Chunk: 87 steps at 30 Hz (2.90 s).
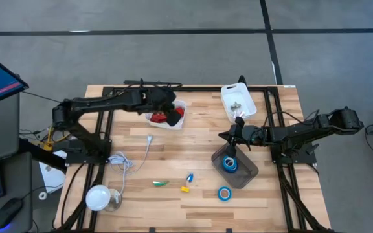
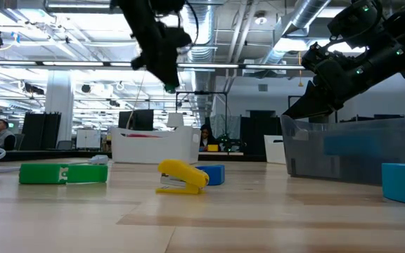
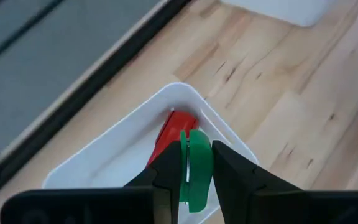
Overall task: Pick and place Stapler, Stapler remover, tape
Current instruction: Put the right green small stapler into the left white bin, then put the green small stapler into the left white bin
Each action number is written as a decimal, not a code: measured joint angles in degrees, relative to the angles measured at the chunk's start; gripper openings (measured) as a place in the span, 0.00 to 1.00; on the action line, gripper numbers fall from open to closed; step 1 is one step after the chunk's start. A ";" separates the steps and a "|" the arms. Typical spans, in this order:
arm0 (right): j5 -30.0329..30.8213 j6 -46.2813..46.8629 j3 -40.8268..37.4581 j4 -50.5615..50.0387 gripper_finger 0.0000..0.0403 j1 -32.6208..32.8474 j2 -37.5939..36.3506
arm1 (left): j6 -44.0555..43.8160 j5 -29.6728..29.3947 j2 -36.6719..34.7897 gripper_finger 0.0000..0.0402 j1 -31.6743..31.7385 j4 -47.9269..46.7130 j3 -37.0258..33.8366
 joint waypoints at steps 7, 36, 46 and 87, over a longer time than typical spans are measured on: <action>0.00 0.00 0.00 -0.07 0.02 0.00 0.00 | 0.11 8.30 7.44 0.16 2.91 3.22 -3.75; 0.00 0.02 0.00 -1.36 0.02 0.00 -0.02 | -0.07 12.79 15.06 0.32 4.74 10.05 -5.68; 0.00 0.02 0.00 -1.36 0.02 -0.02 0.00 | 1.42 12.71 15.05 0.37 5.10 10.96 -5.68; -0.02 4.48 0.00 -0.86 0.02 -0.44 -0.02 | -32.77 -2.04 -0.73 0.00 -41.54 -18.44 -5.53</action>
